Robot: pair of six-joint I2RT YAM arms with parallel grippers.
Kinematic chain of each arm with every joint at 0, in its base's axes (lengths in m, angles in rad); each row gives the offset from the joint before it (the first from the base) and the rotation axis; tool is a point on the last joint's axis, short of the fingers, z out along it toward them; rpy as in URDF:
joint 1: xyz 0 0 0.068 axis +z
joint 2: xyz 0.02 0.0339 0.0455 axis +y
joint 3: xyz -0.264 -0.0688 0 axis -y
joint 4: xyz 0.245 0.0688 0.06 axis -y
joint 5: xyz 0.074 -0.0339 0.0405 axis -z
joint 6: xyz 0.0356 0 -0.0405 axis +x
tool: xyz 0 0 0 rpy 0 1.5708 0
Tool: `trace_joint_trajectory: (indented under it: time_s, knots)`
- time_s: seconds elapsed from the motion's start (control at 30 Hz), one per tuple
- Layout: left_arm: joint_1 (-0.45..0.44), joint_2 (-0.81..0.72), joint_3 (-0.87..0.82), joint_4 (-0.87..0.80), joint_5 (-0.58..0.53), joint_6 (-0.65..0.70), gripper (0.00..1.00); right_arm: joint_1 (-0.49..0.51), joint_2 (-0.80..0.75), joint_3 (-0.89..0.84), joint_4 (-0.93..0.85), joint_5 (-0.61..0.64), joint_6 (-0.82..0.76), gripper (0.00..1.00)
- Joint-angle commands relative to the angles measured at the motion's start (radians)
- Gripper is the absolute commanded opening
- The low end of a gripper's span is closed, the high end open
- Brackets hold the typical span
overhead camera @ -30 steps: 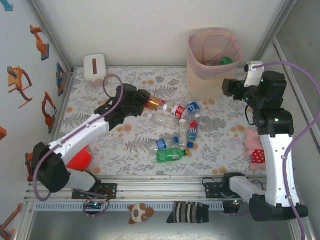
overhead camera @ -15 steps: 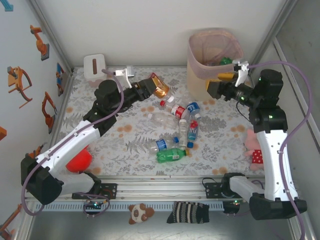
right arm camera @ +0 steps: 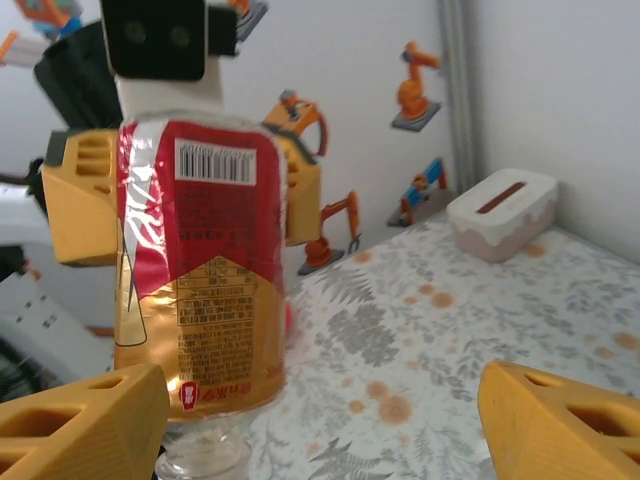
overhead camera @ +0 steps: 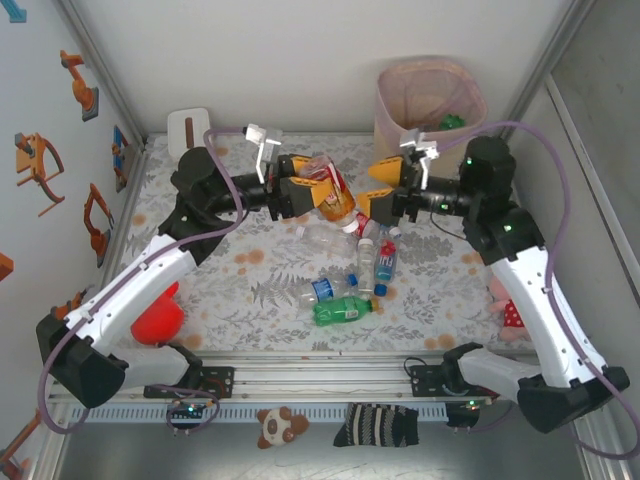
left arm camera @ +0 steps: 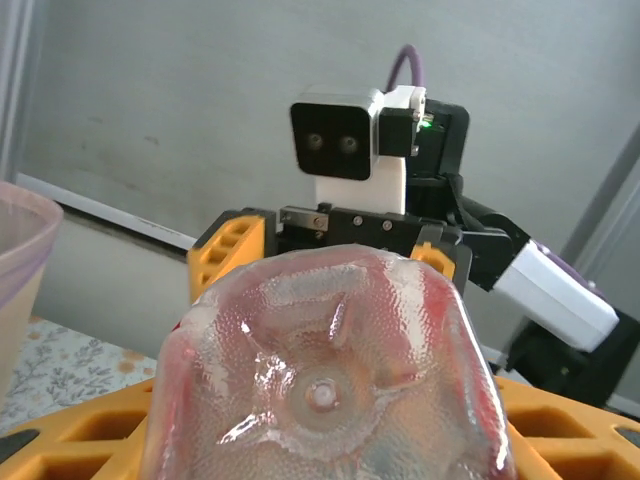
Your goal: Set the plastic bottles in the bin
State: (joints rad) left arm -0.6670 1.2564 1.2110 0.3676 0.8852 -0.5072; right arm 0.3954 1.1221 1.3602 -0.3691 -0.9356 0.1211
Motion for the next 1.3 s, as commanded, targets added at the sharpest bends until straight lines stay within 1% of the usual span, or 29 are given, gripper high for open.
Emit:
trace_joint_trajectory:
  time_s: [0.0,0.1,0.43,0.6,0.83,1.0,1.07,1.17,1.27]
  knots:
    - [0.001,0.004,0.04,-0.018,0.061,0.068,0.56,0.054,0.028,0.057,-0.058,-0.029,-0.085,0.81]
    - [0.002,0.008,0.051,-0.062,0.055,0.096,0.55,0.091,0.057,0.074,-0.073,-0.014,-0.091,0.81]
    - [0.002,-0.006,0.037,-0.089,0.021,0.134,0.55,0.183,0.124,0.097,-0.079,-0.004,-0.088,0.8]
    - [0.001,-0.014,0.028,-0.085,0.006,0.142,0.55,0.212,0.141,0.097,-0.072,-0.005,-0.092,0.74]
    - [0.003,-0.018,0.025,-0.086,-0.003,0.149,0.56,0.214,0.145,0.106,-0.081,0.0,-0.09,0.61]
    - [0.006,-0.027,0.018,-0.083,-0.022,0.153,0.61,0.215,0.145,0.118,-0.091,0.005,-0.086,0.54]
    - [0.007,-0.032,0.013,-0.082,-0.032,0.153,0.64,0.214,0.143,0.124,-0.096,0.015,-0.085,0.52]
    - [0.012,-0.053,0.001,-0.086,-0.056,0.157,0.69,0.214,0.135,0.129,-0.101,0.047,-0.086,0.52]
    - [0.02,-0.088,-0.018,-0.108,-0.103,0.176,0.71,0.211,0.123,0.135,-0.102,0.11,-0.086,0.51]
